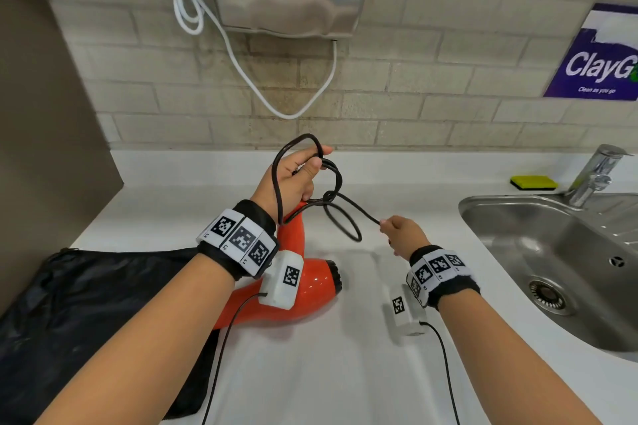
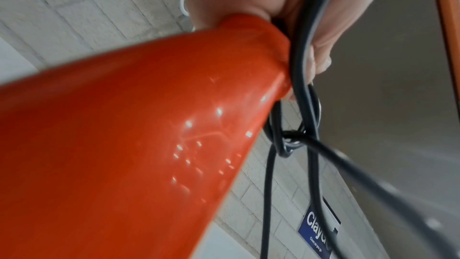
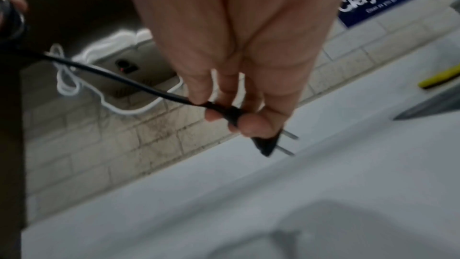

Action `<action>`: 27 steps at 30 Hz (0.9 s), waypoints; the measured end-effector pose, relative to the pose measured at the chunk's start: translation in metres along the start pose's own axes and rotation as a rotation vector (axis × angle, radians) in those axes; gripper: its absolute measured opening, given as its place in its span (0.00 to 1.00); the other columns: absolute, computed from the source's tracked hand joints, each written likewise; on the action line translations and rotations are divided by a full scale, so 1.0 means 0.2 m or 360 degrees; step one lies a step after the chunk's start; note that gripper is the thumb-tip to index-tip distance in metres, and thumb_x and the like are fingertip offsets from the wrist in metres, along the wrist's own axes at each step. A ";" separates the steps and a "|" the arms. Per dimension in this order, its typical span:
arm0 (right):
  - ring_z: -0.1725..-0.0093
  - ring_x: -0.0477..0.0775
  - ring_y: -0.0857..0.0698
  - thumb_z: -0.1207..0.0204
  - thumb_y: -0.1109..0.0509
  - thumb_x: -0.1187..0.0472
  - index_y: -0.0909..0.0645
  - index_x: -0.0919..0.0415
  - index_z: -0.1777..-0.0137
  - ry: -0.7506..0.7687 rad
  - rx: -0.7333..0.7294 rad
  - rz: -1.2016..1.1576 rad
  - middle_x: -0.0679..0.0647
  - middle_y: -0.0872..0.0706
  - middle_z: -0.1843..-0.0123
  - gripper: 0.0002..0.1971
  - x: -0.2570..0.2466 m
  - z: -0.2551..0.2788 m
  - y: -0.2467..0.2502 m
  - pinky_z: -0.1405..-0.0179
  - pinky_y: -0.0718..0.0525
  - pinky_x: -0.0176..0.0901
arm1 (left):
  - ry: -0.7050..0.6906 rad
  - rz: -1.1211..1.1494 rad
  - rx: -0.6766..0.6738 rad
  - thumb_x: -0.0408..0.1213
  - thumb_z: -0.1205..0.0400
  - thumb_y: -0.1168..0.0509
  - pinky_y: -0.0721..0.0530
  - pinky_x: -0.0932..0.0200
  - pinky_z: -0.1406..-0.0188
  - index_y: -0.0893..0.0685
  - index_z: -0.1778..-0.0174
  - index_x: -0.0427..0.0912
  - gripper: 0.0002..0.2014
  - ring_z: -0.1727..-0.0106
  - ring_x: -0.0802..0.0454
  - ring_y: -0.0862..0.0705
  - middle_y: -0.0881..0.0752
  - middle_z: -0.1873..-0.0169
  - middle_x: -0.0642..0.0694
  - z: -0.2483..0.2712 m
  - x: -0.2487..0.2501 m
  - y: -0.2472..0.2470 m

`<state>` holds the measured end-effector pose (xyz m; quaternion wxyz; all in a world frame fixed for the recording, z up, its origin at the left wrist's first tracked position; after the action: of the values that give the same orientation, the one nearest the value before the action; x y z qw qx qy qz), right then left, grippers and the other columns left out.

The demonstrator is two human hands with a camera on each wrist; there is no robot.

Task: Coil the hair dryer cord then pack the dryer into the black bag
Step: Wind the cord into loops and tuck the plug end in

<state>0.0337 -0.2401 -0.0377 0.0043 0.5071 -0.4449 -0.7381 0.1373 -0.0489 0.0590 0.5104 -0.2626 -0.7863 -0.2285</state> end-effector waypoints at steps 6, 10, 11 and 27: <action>0.34 0.62 0.22 0.19 0.49 0.69 0.41 0.62 0.23 -0.0093 -0.0164 0.1224 0.63 0.23 0.33 0.23 0.00 0.00 0.01 0.40 0.21 0.45 | 0.0027 0.0130 0.0036 0.33 0.14 0.47 0.34 0.71 0.82 0.23 0.40 0.52 0.13 0.84 0.63 0.35 0.18 0.75 0.58 0.01 0.00 -0.01; 0.52 0.59 0.17 0.19 0.45 0.64 0.27 0.66 0.32 -0.0154 -0.0316 0.0650 0.65 0.18 0.38 0.17 -0.03 0.01 -0.08 0.51 0.14 0.46 | 0.0034 0.0072 0.0024 0.35 0.14 0.49 0.32 0.70 0.81 0.22 0.42 0.50 0.12 0.84 0.63 0.33 0.20 0.63 0.48 0.00 0.00 -0.02; 0.60 0.55 0.19 0.20 0.44 0.64 0.25 0.64 0.34 -0.0125 -0.0327 0.0434 0.63 0.17 0.42 0.16 -0.07 0.04 -0.10 0.64 0.15 0.39 | 0.0033 0.0052 0.0015 0.35 0.14 0.49 0.32 0.69 0.80 0.21 0.43 0.50 0.12 0.84 0.63 0.33 0.20 0.62 0.47 0.00 0.00 -0.02; 0.77 0.47 0.30 0.38 0.41 0.70 0.28 0.53 0.48 0.0770 -0.0161 -0.1358 0.54 0.31 0.68 0.19 -0.46 0.28 -0.02 0.76 0.29 0.40 | 0.0034 -0.0026 0.0092 0.37 0.14 0.47 0.29 0.71 0.79 0.21 0.43 0.48 0.11 0.84 0.62 0.31 0.20 0.62 0.50 -0.02 -0.02 0.02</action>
<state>0.0388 -0.1592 0.0337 -0.1706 0.8001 -0.1475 -0.5559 0.1448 -0.0497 0.0572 0.5243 -0.2387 -0.7893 -0.2126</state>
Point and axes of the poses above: each hand's wrist, its own z-axis away from the middle knuckle, its own y-axis out of the back of the hand, x = y × z, the point moved 3 cm from there along -z, towards the middle knuckle
